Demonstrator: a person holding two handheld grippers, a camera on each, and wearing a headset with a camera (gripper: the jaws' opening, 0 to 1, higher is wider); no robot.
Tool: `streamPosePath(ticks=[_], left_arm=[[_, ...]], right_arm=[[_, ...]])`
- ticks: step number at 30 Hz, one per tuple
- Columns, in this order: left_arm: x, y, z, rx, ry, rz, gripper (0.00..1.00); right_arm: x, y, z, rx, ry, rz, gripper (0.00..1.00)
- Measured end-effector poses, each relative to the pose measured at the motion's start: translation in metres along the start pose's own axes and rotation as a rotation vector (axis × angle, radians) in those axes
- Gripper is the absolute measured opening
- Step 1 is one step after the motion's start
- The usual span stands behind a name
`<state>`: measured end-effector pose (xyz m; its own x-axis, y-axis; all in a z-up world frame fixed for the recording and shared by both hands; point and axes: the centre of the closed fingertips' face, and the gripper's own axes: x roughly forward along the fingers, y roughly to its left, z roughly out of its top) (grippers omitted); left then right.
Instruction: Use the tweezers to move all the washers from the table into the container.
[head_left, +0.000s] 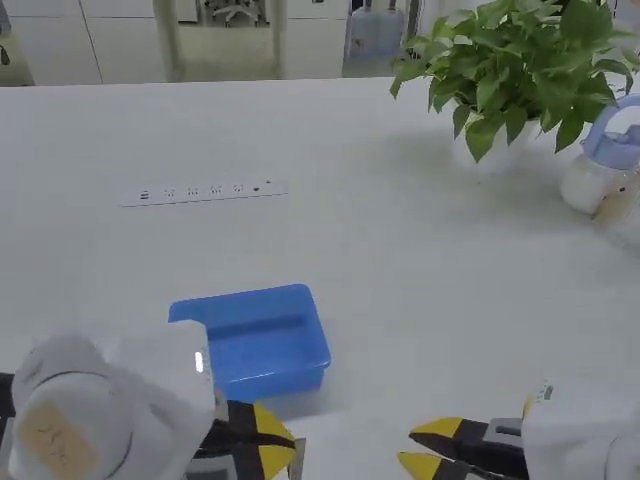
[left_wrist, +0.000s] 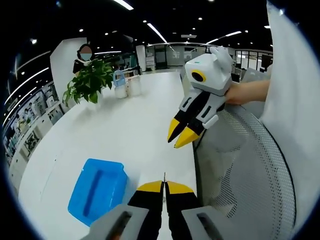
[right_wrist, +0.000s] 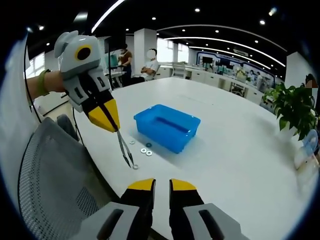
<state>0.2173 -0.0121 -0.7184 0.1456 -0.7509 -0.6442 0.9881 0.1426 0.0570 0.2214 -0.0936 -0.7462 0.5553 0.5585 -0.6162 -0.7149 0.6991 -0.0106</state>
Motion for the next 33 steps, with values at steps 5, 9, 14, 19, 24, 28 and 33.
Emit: streamPosePath(ticks=[5, 9, 14, 19, 24, 28, 33], left_arm=[[0.0, 0.001, -0.001, -0.013, -0.019, 0.002, 0.0], [-0.002, 0.002, 0.0, -0.007, -0.033, 0.005, 0.0], [-0.002, 0.004, 0.007, -0.028, -0.073, 0.001, 0.0], [0.005, 0.004, 0.008, -0.027, -0.072, -0.006, 0.0], [0.009, 0.004, 0.006, -0.037, -0.073, -0.015, 0.0], [0.007, 0.006, 0.003, -0.049, -0.082, -0.012, 0.0], [-0.001, 0.006, -0.004, -0.041, -0.069, -0.009, 0.0]], right_arm=[[0.0, 0.0, 0.0, 0.0, 0.001, 0.0, 0.07], [0.0, 0.0, 0.0, 0.006, -0.004, -0.001, 0.07], [0.0, 0.0, 0.0, 0.002, -0.001, -0.002, 0.07], [0.001, 0.0, -0.001, 0.003, 0.003, -0.001, 0.07], [0.001, 0.0, -0.002, 0.007, 0.004, -0.002, 0.07], [0.001, 0.0, -0.002, 0.003, 0.009, 0.001, 0.07], [0.002, 0.001, -0.003, -0.002, 0.016, 0.005, 0.07]])
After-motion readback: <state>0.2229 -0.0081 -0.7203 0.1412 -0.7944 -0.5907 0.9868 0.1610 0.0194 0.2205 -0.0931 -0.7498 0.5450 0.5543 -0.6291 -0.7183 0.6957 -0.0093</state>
